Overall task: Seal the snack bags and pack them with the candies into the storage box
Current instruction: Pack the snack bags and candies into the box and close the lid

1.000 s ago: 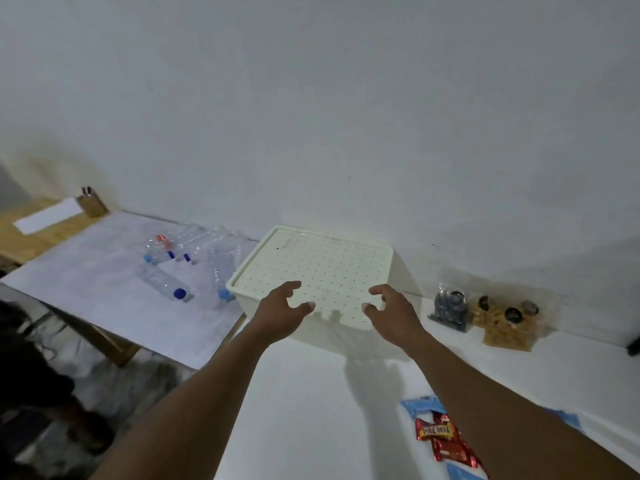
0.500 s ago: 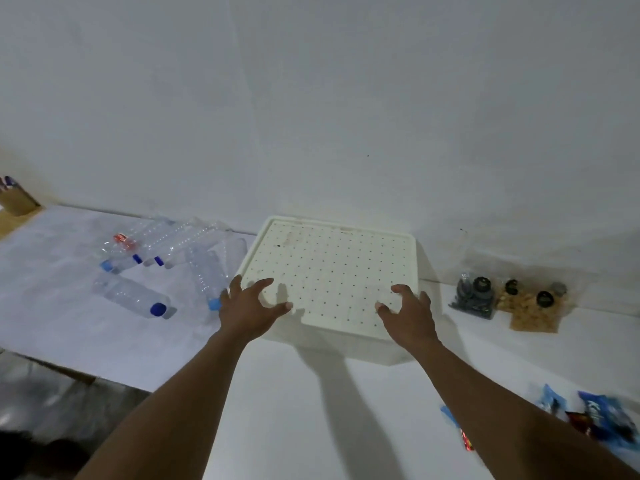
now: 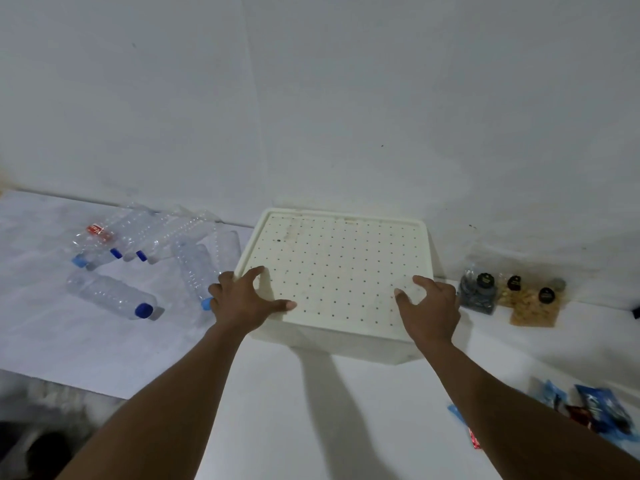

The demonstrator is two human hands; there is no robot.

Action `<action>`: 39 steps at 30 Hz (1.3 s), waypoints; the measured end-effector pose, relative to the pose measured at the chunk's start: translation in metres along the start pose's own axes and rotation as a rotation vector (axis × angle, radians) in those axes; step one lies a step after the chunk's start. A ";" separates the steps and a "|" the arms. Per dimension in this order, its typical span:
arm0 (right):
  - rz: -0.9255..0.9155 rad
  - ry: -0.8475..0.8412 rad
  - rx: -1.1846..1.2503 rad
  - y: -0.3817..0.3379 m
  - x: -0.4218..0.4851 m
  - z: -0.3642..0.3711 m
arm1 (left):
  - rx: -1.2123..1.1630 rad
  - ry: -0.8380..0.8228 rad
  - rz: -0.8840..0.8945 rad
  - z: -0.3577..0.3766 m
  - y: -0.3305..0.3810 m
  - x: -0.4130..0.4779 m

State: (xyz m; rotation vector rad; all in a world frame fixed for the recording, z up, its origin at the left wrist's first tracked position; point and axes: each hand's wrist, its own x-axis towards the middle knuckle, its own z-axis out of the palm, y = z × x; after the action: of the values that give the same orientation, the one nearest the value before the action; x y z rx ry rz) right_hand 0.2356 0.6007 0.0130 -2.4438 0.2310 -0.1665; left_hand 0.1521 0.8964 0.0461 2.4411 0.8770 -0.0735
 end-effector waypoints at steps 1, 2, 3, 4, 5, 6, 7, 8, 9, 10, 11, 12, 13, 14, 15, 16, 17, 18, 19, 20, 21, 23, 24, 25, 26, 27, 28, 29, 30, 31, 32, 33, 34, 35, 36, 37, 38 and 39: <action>-0.014 0.013 0.015 -0.002 0.000 -0.003 | -0.015 0.008 0.006 -0.002 0.000 -0.002; -0.029 0.022 0.043 -0.004 -0.001 -0.006 | -0.025 0.021 0.014 -0.005 -0.001 -0.004; -0.042 0.027 0.077 -0.006 -0.002 -0.010 | -0.033 0.038 0.025 -0.009 -0.001 -0.007; -0.051 0.028 0.107 -0.008 -0.004 -0.014 | -0.040 0.056 0.038 -0.014 0.000 -0.009; -0.056 0.026 0.125 -0.010 -0.006 -0.019 | -0.045 0.071 0.051 -0.018 0.001 -0.012; -0.059 0.027 0.133 -0.011 -0.009 -0.024 | -0.051 0.083 0.062 -0.023 0.001 -0.016; -0.064 0.031 0.136 -0.012 -0.014 -0.030 | -0.054 0.093 0.071 -0.027 0.001 -0.020; -0.072 0.035 0.139 -0.013 -0.018 -0.035 | -0.056 0.100 0.077 -0.031 0.001 -0.026; -0.080 0.039 0.143 -0.012 -0.024 -0.041 | -0.057 0.105 0.080 -0.034 -0.001 -0.032; -0.087 0.040 0.148 -0.011 -0.031 -0.048 | -0.057 0.110 0.080 -0.036 -0.003 -0.040; -0.093 0.039 0.154 -0.009 -0.038 -0.054 | -0.056 0.114 0.080 -0.037 -0.005 -0.049; -0.101 0.037 0.159 -0.005 -0.046 -0.061 | -0.052 0.117 0.081 -0.037 -0.008 -0.059; -0.108 0.033 0.162 0.000 -0.055 -0.068 | -0.047 0.117 0.085 -0.036 -0.010 -0.069; -0.112 0.030 0.165 0.006 -0.064 -0.074 | -0.043 0.114 0.090 -0.035 -0.013 -0.081; -0.112 0.026 0.165 0.013 -0.073 -0.080 | -0.039 0.113 0.097 -0.033 -0.015 -0.094; -0.113 0.024 0.167 0.022 -0.083 -0.086 | -0.034 0.115 0.102 -0.032 -0.017 -0.108; -0.119 0.024 0.168 0.031 -0.093 -0.091 | -0.026 0.121 0.107 -0.029 -0.020 -0.122; -0.124 0.024 0.171 0.041 -0.104 -0.096 | -0.018 0.129 0.112 -0.027 -0.022 -0.138; -0.119 0.022 0.176 0.051 -0.117 -0.101 | -0.012 0.135 0.117 -0.024 -0.025 -0.153; -0.107 0.018 0.178 0.061 -0.129 -0.105 | -0.008 0.134 0.118 -0.021 -0.029 -0.169; -0.092 0.013 0.176 0.073 -0.142 -0.108 | 0.001 0.129 0.118 -0.017 -0.033 -0.185; -0.082 0.003 0.174 0.094 -0.169 -0.114 | 0.019 0.109 0.111 -0.007 -0.043 -0.215; -0.082 0.000 0.170 0.105 -0.182 -0.116 | 0.022 0.100 0.102 -0.002 -0.050 -0.230; -0.083 0.001 0.162 0.115 -0.195 -0.118 | 0.026 0.095 0.096 0.004 -0.056 -0.244; -0.084 0.003 0.152 0.124 -0.206 -0.119 | 0.034 0.094 0.090 0.009 -0.063 -0.257; -0.075 -0.006 0.142 0.133 -0.219 -0.120 | 0.049 0.094 0.086 0.015 -0.071 -0.269; -0.061 -0.026 0.131 0.140 -0.231 -0.121 | 0.059 0.086 0.076 0.021 -0.081 -0.280; -0.047 -0.049 0.118 0.147 -0.242 -0.120 | 0.061 0.073 0.066 0.026 -0.089 -0.289; -0.041 -0.067 0.101 0.152 -0.252 -0.119 | 0.056 0.057 0.051 0.031 -0.098 -0.297; -0.039 -0.081 0.084 0.156 -0.262 -0.118 | 0.055 0.047 0.035 0.036 -0.107 -0.306; -0.040 -0.091 0.068 0.160 -0.271 -0.117 | 0.054 0.039 0.019 0.040 -0.115 -0.311; -0.037 -0.105 0.056 0.163 -0.278 -0.115 | 0.057 0.033 0.004 0.043 -0.121 -0.316; -0.028 -0.121 0.045 0.164 -0.285 -0.113 | 0.062 0.026 -0.012 0.046 -0.128 -0.321; -0.014 -0.139 0.032 0.166 -0.290 -0.110 | 0.070 0.015 -0.028 0.048 -0.134 -0.324; -0.004 -0.158 0.018 0.167 -0.295 -0.107 | 0.075 0.001 -0.043 0.050 -0.140 -0.326; 0.005 -0.177 0.005 0.169 -0.299 -0.104 | 0.078 -0.014 -0.056 0.053 -0.146 -0.327; 0.011 -0.196 -0.007 0.170 -0.302 -0.100 | 0.082 -0.030 -0.068 0.056 -0.152 -0.328; 0.020 -0.217 -0.018 0.171 -0.304 -0.096 | 0.087 -0.045 -0.076 0.059 -0.158 -0.328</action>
State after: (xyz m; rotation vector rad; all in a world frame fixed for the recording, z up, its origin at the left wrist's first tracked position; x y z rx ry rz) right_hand -0.0992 0.4749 -0.0407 -2.4534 0.1614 0.1101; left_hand -0.1940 0.7798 -0.0046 2.4761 0.9646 -0.1974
